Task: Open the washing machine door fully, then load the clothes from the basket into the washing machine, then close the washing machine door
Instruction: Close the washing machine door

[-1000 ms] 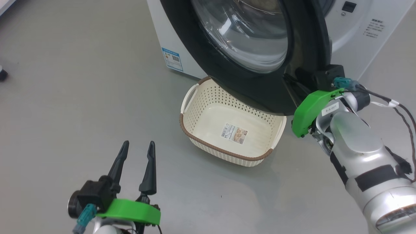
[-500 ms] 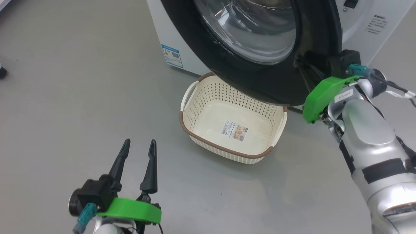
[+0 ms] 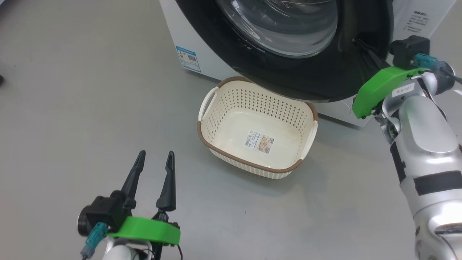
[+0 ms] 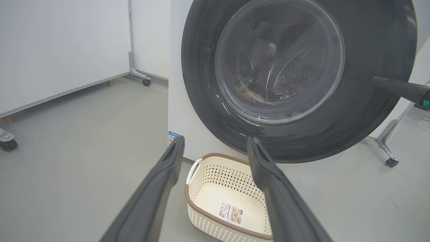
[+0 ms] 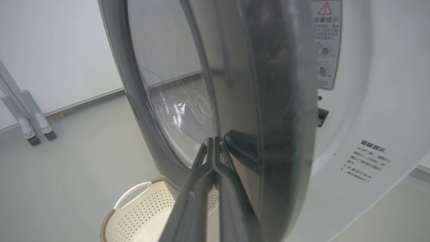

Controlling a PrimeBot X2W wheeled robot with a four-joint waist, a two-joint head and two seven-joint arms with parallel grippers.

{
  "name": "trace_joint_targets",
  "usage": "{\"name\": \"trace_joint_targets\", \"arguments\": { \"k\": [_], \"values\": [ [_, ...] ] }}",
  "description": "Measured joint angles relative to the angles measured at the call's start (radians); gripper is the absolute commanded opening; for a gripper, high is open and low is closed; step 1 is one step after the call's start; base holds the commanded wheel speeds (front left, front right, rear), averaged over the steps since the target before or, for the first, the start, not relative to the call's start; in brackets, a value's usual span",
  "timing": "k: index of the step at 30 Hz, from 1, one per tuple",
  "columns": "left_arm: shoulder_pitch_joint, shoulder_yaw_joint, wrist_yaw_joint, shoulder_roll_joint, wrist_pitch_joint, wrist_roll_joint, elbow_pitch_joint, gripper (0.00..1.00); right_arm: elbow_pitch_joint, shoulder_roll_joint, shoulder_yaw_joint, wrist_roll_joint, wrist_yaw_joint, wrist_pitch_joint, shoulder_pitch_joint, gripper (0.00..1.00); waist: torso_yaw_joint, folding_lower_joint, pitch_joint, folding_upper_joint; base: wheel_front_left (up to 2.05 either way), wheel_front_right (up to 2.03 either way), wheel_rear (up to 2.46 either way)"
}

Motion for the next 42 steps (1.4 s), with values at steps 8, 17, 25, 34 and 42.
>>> {"name": "trace_joint_targets", "arguments": {
  "k": [8, 17, 25, 34, 42],
  "values": [
    [-0.015, -0.005, -0.010, -0.005, 0.000, 0.000, 0.000, 1.00, -0.022, -0.005, -0.090, -0.036, 0.000, 0.037, -0.001, 0.00, 0.020, 0.0000, 0.023, 0.0000, 0.00, 0.00, 0.00],
    [-0.044, -0.023, -0.017, -0.010, 0.000, 0.000, 0.000, 1.00, -0.014, -0.039, -0.175, -0.061, 0.000, 0.061, -0.056, 0.00, 0.066, 0.0000, 0.047, 0.0000, 0.00, 0.00, 0.00],
    [-0.046, -0.055, -0.008, -0.011, -0.007, -0.022, -0.002, 1.00, 0.016, -0.074, -0.267, -0.097, 0.000, 0.080, -0.105, 0.00, 0.111, 0.0001, 0.063, 0.0000, 0.00, 0.00, 0.00],
    [-0.067, -0.085, 0.002, -0.012, -0.007, -0.037, -0.005, 1.00, 0.072, -0.122, -0.345, -0.115, 0.000, 0.091, -0.165, 0.00, 0.152, 0.0001, 0.081, 0.0000, 0.00, 0.00, 0.00],
    [-0.067, -0.088, 0.003, -0.012, -0.007, -0.046, -0.004, 1.00, 0.110, -0.131, -0.401, -0.149, 0.000, 0.089, -0.192, 0.00, 0.164, 0.0001, 0.082, 0.0000, 0.00, 0.00, 0.00]
  ]
}}
